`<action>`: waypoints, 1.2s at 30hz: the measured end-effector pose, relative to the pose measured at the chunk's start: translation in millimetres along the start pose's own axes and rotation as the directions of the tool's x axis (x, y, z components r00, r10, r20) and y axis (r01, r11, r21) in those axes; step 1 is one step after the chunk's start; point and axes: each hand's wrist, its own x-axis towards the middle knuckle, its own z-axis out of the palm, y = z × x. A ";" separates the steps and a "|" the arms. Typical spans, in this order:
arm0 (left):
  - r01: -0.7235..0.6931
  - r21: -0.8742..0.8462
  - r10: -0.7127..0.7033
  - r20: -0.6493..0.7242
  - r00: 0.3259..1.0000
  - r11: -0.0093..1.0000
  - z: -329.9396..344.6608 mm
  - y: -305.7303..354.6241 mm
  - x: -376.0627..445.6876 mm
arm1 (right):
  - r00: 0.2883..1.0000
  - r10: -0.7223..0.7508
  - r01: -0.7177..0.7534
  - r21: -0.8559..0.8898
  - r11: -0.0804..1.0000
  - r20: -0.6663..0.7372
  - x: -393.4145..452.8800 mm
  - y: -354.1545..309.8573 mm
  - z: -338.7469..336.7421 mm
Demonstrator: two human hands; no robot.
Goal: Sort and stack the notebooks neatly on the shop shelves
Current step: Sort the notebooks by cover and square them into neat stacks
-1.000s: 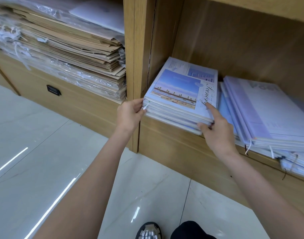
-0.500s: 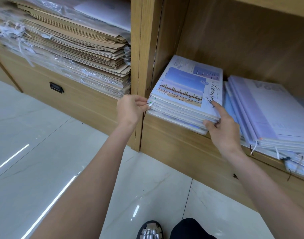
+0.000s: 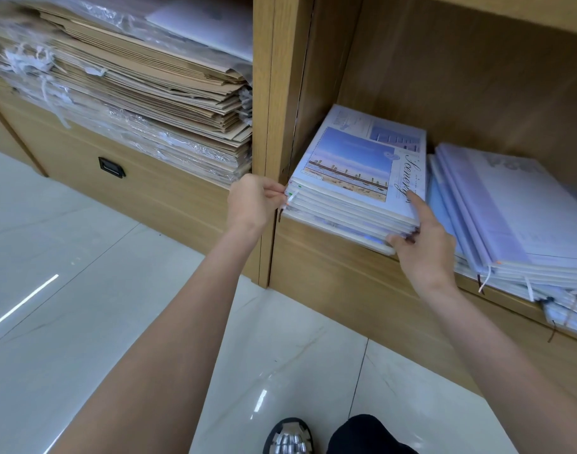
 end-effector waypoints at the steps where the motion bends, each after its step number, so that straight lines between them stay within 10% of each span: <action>1: -0.001 -0.006 0.001 -0.008 1.000 1.000 0.6 -0.2 -0.6 | 1.000 0.003 -0.003 0.008 1.000 0.001 -0.1 -0.2 0.1; 24: -0.057 -0.132 0.020 -0.263 0.964 0.990 25.8 -11.1 -32.0 | 0.998 -0.014 0.009 -0.107 0.994 -0.054 -14.1 -0.8 6.3; 36: -0.020 -0.194 0.021 0.007 1.000 0.981 20.5 -21.7 -27.2 | 0.999 0.027 -0.026 -0.015 1.000 0.032 -12.5 2.2 11.2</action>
